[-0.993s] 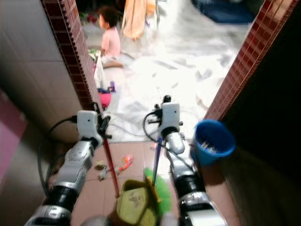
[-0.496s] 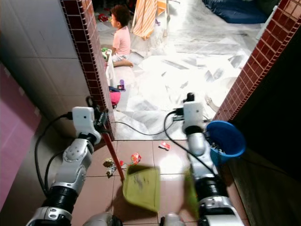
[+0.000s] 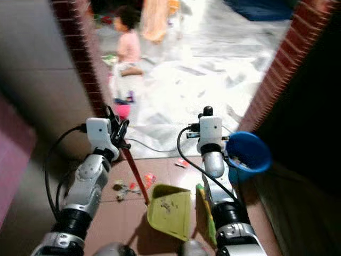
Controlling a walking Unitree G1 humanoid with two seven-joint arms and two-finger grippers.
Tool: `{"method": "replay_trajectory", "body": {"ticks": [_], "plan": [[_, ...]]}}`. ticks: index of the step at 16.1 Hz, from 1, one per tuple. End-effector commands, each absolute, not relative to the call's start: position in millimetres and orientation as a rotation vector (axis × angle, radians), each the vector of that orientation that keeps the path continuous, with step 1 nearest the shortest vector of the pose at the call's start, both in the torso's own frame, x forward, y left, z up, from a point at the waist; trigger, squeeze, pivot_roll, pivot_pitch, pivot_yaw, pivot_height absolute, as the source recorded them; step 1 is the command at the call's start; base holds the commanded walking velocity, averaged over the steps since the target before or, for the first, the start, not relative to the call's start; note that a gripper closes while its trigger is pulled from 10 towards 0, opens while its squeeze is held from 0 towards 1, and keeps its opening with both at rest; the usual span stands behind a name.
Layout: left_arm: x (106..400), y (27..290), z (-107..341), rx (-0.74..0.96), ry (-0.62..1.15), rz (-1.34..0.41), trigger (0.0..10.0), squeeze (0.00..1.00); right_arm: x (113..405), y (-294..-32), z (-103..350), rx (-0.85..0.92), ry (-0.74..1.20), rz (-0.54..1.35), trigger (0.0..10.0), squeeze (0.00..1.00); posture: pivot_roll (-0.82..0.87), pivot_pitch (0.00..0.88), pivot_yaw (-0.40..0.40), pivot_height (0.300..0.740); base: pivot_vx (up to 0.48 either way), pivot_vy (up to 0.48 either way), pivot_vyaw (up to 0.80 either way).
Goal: Sweep floor
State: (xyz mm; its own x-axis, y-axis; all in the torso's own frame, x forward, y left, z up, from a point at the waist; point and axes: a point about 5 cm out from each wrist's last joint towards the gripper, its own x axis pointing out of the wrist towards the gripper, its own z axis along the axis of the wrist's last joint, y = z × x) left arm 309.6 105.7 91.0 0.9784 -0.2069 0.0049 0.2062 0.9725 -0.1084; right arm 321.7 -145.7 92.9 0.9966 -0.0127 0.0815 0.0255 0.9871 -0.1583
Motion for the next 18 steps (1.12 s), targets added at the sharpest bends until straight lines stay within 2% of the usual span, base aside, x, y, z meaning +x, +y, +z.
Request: {"method": "replay_trajectory", "body": {"ticks": [1,3,10,13,18], "plan": [[312.6,102.9,105.9,-0.12,-0.057,-0.218,10.0,0.0,323.0,-151.9,93.2,-0.166,-0.069,-0.034,10.0,0.0,-0.05,0.0,0.03,0.74,0.0,0.0,-0.8],[312.3,102.1,105.3,-0.125,-0.056,-0.225,10.0,0.0,323.8,-151.2,93.6,-0.161,-0.068,-0.03,10.0,0.0,-0.05,0.0,0.028,0.74,0.0,-0.152,-0.8],[311.8,100.6,105.1,-0.136,-0.054,-0.229,10.0,0.0,324.3,-147.1,92.8,-0.155,-0.061,0.001,10.0,0.0,-0.05,0.0,0.021,0.74,0.0,-0.403,-0.56],[312.0,100.6,104.9,-0.138,-0.052,-0.232,10.0,0.0,325.0,-145.6,92.9,-0.148,-0.059,0.007,10.0,0.0,-0.05,0.0,0.021,0.74,0.0,-0.409,0.0],[314.4,104.9,106.7,-0.161,-0.055,-0.197,10.0,0.0,325.9,-143.7,91.1,-0.148,-0.045,0.027,10.0,0.0,-0.05,0.0,0.019,0.74,0.0,0.0,0.0]]}}
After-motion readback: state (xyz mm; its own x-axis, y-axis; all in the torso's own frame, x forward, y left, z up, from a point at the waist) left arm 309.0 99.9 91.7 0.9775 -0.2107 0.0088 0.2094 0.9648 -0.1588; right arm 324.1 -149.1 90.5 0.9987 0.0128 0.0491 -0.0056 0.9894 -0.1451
